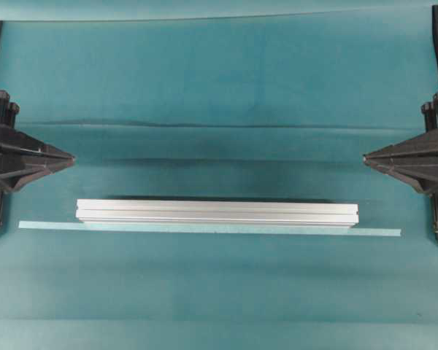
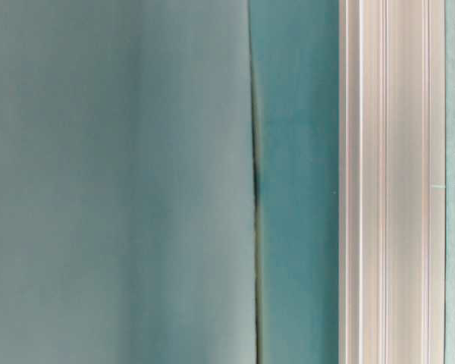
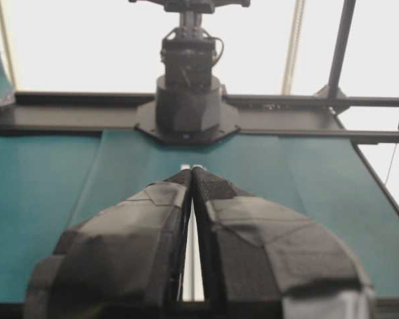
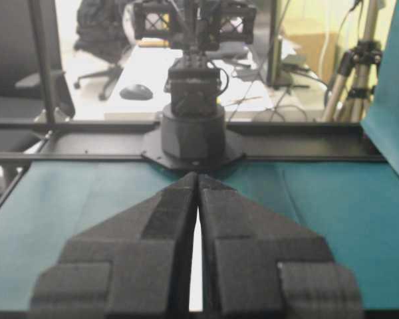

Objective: Lift the metal rail with both hands.
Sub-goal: 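Move both grippers down over the two ends of the silver rail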

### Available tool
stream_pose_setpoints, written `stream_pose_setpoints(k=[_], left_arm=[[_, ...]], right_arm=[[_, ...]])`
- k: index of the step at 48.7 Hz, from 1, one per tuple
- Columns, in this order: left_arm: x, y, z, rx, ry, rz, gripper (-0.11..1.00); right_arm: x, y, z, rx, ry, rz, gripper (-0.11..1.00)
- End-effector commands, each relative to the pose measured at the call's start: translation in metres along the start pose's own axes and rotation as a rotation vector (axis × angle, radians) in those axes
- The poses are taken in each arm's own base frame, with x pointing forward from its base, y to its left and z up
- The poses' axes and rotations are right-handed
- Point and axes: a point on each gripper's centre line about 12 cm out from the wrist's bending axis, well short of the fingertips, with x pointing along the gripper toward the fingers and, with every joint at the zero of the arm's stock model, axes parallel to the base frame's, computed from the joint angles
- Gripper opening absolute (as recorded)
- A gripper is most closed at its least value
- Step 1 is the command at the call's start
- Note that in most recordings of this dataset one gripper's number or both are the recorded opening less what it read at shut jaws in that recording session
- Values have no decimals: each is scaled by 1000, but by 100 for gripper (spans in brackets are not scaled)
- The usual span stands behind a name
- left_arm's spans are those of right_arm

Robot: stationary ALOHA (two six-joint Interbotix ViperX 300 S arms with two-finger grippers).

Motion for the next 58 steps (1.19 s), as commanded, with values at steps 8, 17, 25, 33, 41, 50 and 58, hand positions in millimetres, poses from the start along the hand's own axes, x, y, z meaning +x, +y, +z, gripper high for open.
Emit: stream_pose_setpoints(k=[8,17,25,33,41,50,58], left_arm=[[9,-4,24,-98,51,-16,1],[14,-4,40,-118,145,-9,-1],[22,-6,35,-115,311,-8,-1],[37,-7,25,-118,420,-1,-1],[57,-8,9,-134,542,13,-1],[76,-6,-10,-144,768,48,-1],[92,-6,-22,-132,885,57,-1]], right_arm=[[11,-3,-5,153,167,-34,7],[14,0,-13,207,424,-36,4],[19,-1,-19,251,591,-60,4],[34,-1,-27,290,682,-81,4],[53,-1,-34,303,788,-95,4],[72,0,-54,289,1001,-110,4],[97,1,-63,280,1150,-115,4]])
